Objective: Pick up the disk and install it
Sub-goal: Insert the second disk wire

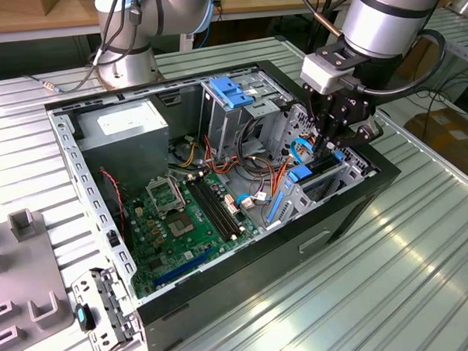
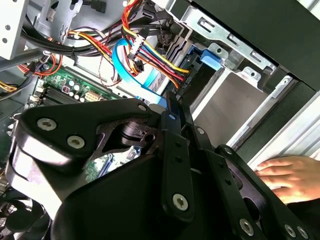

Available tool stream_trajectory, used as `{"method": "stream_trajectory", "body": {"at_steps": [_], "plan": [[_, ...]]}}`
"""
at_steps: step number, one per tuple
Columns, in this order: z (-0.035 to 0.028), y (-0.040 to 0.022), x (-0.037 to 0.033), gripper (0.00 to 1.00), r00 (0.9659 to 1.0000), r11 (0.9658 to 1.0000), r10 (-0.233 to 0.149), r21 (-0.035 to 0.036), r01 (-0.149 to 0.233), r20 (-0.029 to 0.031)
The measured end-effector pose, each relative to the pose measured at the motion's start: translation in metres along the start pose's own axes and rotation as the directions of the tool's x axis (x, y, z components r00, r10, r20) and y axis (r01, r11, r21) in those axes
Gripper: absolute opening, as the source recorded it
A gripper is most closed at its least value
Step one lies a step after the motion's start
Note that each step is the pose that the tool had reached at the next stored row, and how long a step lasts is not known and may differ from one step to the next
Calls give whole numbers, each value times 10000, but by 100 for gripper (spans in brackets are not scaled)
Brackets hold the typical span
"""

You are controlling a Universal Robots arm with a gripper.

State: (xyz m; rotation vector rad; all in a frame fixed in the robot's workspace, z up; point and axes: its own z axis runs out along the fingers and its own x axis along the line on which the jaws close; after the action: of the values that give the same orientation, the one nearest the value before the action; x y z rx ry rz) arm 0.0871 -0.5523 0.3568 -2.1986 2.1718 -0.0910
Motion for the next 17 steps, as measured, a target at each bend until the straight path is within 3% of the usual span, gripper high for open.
{"method": "stream_trajectory", "body": {"at_steps": [5, 7, 10, 12, 17], "plan": [[38, -6, 0, 16, 10000, 10000, -36, 1, 36, 3], [47, -9, 3, 16, 10000, 10000, -38, 1, 38, 29], [69, -17, 13, 16, 9999, 10000, -29, 2, 29, 112], [74, -17, 30, 16, 9997, 10000, -20, 4, 20, 247], [77, -16, 58, 16, 9996, 10000, -17, 5, 17, 282]]}}
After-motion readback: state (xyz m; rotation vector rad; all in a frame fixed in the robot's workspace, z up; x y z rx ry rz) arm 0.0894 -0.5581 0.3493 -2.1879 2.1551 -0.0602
